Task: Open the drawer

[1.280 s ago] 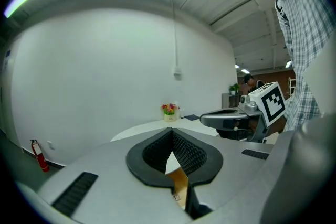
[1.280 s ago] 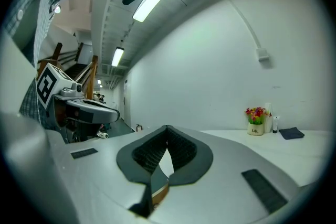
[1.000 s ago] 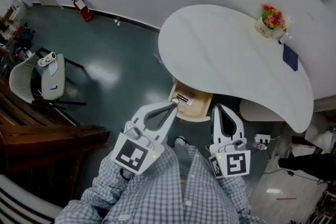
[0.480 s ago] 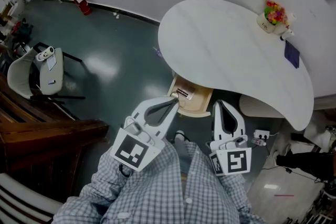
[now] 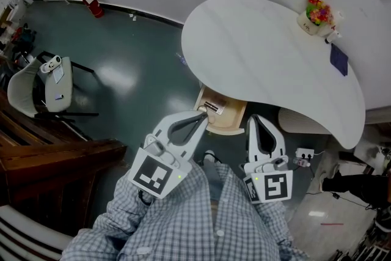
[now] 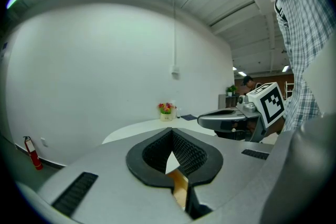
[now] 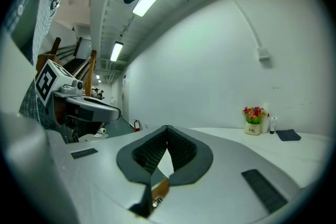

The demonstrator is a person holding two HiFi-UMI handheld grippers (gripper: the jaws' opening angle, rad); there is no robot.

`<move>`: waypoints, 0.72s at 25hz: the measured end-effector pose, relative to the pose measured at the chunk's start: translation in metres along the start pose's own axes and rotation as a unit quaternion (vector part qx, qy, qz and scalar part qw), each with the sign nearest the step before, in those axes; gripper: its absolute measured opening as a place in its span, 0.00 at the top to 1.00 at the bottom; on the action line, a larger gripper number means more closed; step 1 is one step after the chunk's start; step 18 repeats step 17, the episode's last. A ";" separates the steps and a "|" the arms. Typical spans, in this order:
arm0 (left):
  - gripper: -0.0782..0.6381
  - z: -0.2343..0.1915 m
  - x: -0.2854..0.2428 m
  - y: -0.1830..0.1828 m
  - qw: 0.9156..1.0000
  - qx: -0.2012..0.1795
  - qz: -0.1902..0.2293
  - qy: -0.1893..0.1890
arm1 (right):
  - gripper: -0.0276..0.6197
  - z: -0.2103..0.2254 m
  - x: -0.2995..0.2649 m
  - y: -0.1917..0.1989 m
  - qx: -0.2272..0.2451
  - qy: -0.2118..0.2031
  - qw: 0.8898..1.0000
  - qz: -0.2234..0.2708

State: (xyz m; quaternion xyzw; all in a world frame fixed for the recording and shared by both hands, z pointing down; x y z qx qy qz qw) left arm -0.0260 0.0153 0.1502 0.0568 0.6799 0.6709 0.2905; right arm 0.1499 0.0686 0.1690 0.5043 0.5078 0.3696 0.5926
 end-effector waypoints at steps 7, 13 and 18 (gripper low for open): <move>0.89 -0.001 -0.002 0.001 1.000 0.007 0.004 0.002 | 0.95 0.002 -0.001 0.005 -0.004 0.006 1.000 -0.009; 0.89 -0.004 -0.003 0.002 1.000 0.012 0.005 0.003 | 0.95 0.003 -0.002 0.007 -0.004 0.006 1.000 -0.015; 0.89 -0.007 -0.005 0.002 1.000 0.018 0.007 -0.003 | 0.95 0.006 -0.003 0.008 -0.005 0.010 1.000 -0.017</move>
Point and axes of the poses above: the fingertips, and each gripper's own axes: x backward along the fingers, z to its right, y out of its underside, the point moved 7 cm from there along x, backward along the fingers, and after that the axes turned 6 degrees about -z, right-handed, at the moved point
